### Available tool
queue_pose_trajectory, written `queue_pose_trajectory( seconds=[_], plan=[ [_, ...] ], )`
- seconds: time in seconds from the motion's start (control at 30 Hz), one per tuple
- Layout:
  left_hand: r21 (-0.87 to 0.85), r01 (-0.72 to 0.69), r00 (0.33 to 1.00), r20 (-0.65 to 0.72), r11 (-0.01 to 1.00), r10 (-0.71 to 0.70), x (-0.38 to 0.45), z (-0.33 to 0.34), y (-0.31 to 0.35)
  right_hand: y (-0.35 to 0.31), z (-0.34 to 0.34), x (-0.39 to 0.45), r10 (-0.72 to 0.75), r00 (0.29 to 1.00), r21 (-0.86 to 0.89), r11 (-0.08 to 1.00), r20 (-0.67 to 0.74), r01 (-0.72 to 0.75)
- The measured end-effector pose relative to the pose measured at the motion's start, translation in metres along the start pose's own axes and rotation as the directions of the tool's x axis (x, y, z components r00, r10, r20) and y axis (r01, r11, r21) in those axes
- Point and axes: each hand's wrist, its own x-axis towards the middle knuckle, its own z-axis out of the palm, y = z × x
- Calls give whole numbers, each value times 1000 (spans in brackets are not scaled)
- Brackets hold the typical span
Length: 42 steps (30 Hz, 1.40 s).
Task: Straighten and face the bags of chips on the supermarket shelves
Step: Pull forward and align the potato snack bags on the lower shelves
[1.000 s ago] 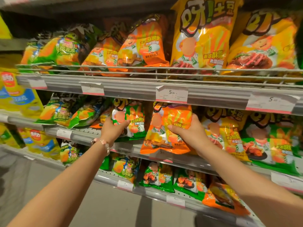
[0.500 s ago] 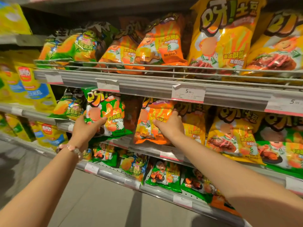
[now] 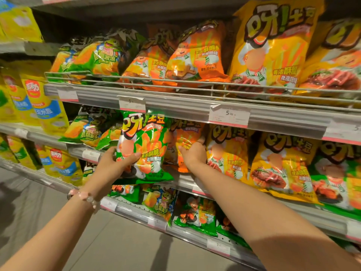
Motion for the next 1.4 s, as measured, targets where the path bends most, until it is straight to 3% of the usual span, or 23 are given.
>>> queue_pose_trajectory(
  seconds=[0.23, 0.4, 0.5, 0.6, 0.8, 0.9, 1.07, 1.17, 1.27, 1.33, 1.4],
  plan=[
    [-43, 15, 994, 109, 999, -10, -4, 24, 4, -3, -12, 8, 41, 994, 103, 993, 106, -52],
    [-57, 31, 977, 210, 998, -18, -15, 45, 3, 7, -36, -30, -174, 985, 456, 875, -14, 161],
    [-79, 28, 955, 296, 997, -3, -20, 61, 7, 19, -51, -52, -207, 963, 604, 795, 171, 64],
    [-57, -3, 919, 394, 998, 25, -23, 78, 10, 27, -72, -56, -179, 948, 628, 777, 263, -28],
    [-65, -84, 829, 549, 994, 106, -21, 113, 15, 56, -117, -49, -143, 961, 648, 760, 238, -47],
    [-66, -119, 816, 562, 991, 136, -16, 131, 19, 77, -144, -47, -87, 967, 649, 755, 238, -92],
    [-107, -295, 824, 474, 949, 310, -22, 181, 19, 119, -193, -50, -21, 982, 623, 776, 189, -103],
    [-203, -379, 776, 462, 903, 429, -38, 220, 13, 152, -229, -60, -3, 989, 611, 787, 146, -88],
    [-135, -500, 741, 445, 856, 503, -53, 260, 9, 183, -266, -73, 39, 995, 613, 785, 91, -87],
    [-46, -626, 673, 473, 779, 569, -64, 284, 11, 201, -288, -81, 45, 997, 632, 771, 67, -78],
    [41, -788, 539, 528, 615, 656, -73, 306, 10, 217, -308, -86, 56, 998, 645, 761, 33, -64]
  ],
)
